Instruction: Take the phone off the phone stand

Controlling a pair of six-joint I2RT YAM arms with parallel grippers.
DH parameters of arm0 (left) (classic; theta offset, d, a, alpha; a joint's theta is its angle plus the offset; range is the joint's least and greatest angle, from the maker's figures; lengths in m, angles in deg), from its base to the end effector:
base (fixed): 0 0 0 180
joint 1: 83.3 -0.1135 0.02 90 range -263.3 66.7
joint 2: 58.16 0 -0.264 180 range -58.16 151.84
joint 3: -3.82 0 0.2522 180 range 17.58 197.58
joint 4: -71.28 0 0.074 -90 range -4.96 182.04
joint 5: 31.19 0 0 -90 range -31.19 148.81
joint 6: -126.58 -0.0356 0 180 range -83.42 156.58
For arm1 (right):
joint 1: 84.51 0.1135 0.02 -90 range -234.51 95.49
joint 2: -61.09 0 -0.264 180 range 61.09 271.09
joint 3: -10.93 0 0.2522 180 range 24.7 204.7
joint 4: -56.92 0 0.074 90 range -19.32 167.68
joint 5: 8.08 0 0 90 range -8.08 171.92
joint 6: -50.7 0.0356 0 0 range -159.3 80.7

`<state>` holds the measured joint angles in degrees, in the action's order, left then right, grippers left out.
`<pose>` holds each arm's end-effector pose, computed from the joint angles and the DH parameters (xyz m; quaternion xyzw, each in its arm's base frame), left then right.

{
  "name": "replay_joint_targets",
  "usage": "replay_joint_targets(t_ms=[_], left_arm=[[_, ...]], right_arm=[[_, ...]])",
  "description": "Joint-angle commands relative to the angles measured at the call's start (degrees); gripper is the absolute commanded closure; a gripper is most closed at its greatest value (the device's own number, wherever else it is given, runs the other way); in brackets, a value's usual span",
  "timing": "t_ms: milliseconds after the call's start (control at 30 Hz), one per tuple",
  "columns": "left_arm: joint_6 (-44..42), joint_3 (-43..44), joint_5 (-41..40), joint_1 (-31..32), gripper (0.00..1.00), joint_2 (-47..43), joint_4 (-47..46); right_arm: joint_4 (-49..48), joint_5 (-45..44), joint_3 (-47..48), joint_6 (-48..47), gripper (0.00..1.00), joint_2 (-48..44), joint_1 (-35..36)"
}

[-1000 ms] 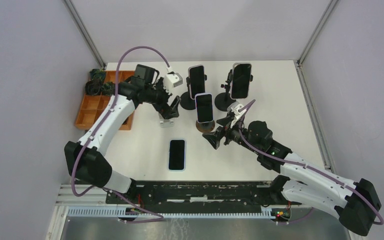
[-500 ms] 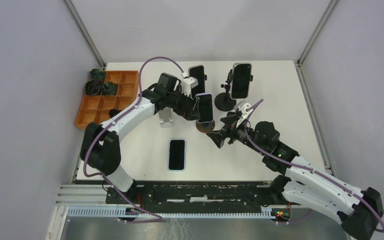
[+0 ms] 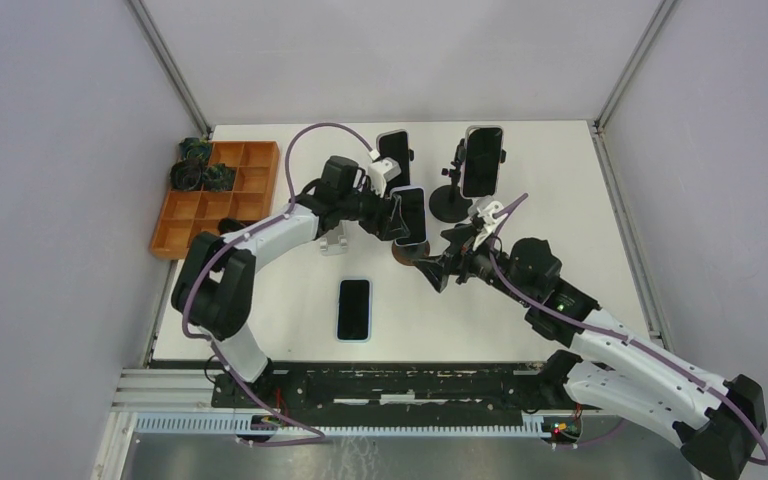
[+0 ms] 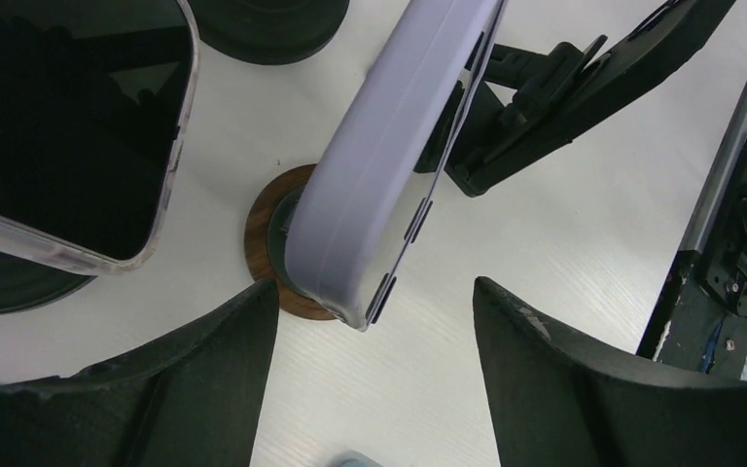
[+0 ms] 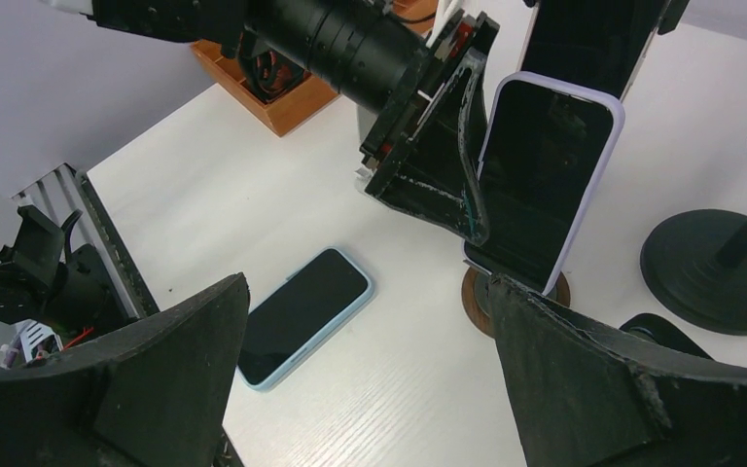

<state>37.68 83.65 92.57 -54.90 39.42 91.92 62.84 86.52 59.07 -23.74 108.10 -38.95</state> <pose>0.3215 -0.1963 0.2340 0.3261 0.8073 -0.3589 0.3363 0.1389 0.1457 0.3024 -0.2166 0.7034 0.3693 0.5674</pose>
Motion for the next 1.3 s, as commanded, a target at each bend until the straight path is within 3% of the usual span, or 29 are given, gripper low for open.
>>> replay_joint_targets(t_ms=[0,67,200,367,433,500,533,700,900,1267], left_arm=[[1.83,-1.21,4.18,-0.54,0.23,1.18,-6.62],[2.01,-0.99,5.73,-0.91,0.28,2.1,-6.65],[2.02,0.78,9.51,-1.85,0.5,3.71,-6.62],[1.23,0.61,11.1,-2.03,0.6,3.37,-6.64],[0.37,0.67,11.19,-2.02,0.72,3.04,-6.25],[-2.12,1.24,11.24,-2.04,0.94,2.29,-3.38],[-3.55,1.6,11.04,-2.04,0.98,1.78,-1.58],[-8.92,1.75,10.93,-2.43,0.98,-2.44,5.27],[-19.88,5.41,17.93,-3.26,0.98,-6.35,22.4],[-47.29,19.75,33.25,-3.23,0.98,-9.2,66.81]], right_arm=[[-0.24,1.08,2.98,-1.24,0.02,-0.07,-0.38],[-0.53,1.49,2.94,-1.22,0.03,0.15,-0.47],[-0.32,1.46,3.28,-1.46,0.04,0.93,-0.71],[1.8,1.65,4.65,-2.01,0.06,1.37,-0.93],[1.9,1.2,4.48,-1.97,0.07,1.23,-1.12],[1.7,1.11,3.99,-1.78,0.07,1.26,-1.43],[1.4,1.06,3.64,-1.6,0.08,1.35,-1.56],[-0.35,2.45,2.77,-0.63,0.09,3.05,-2.17],[-1.61,6.07,2.39,-0.48,0.09,4.63,-3.35],[-11.18,20.88,-0.67,5.22,0.09,7.08,-5.16]])
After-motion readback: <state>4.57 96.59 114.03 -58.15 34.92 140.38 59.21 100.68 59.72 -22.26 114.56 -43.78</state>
